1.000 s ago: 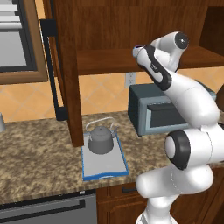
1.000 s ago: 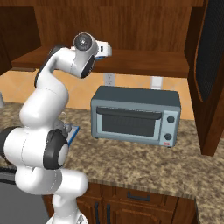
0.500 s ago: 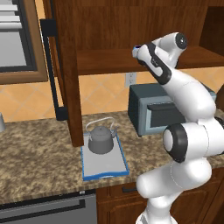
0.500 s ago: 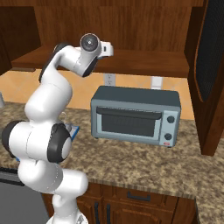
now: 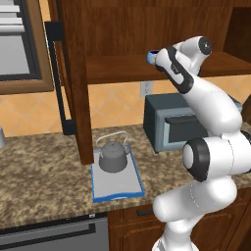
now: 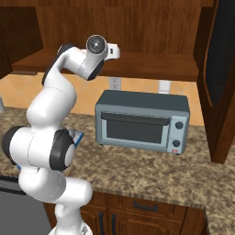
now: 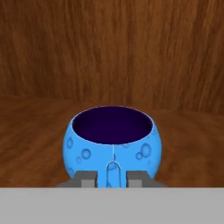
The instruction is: Pick the kettle from the counter and place it on the tray. Then pick the mug from the cabinet and place it on the tray. Then close the cabinet doors.
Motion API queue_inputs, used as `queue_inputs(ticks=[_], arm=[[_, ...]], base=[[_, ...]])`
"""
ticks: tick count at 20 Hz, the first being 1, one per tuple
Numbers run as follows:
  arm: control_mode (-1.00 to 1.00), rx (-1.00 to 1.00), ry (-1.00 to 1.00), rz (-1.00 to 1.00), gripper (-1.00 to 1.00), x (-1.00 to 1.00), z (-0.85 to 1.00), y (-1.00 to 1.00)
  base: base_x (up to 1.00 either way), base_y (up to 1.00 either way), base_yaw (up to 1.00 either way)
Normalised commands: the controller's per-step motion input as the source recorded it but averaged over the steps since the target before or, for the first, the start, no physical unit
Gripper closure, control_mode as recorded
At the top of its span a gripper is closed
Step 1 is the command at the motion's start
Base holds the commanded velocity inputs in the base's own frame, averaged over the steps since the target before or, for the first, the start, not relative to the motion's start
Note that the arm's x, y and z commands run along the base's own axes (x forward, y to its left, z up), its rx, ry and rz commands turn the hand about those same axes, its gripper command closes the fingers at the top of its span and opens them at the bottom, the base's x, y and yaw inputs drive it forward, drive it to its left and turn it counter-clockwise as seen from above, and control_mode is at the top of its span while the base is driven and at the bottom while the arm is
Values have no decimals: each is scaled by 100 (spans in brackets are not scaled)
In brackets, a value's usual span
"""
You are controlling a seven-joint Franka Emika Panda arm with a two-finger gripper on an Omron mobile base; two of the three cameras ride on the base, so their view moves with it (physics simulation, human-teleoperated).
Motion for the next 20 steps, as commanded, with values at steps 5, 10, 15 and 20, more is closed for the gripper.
queue_inputs(ticks=[5, 10, 15, 20], arm=[[-100, 0, 2, 0, 100, 0, -2, 0], [-100, 0, 0, 0, 100, -1, 0, 0], [-100, 0, 0, 0, 100, -21, -1, 0], [-100, 0, -7, 1, 100, -64, 2, 3]], base=[[0, 0, 0], [0, 0, 0], [0, 0, 0], [0, 0, 0]])
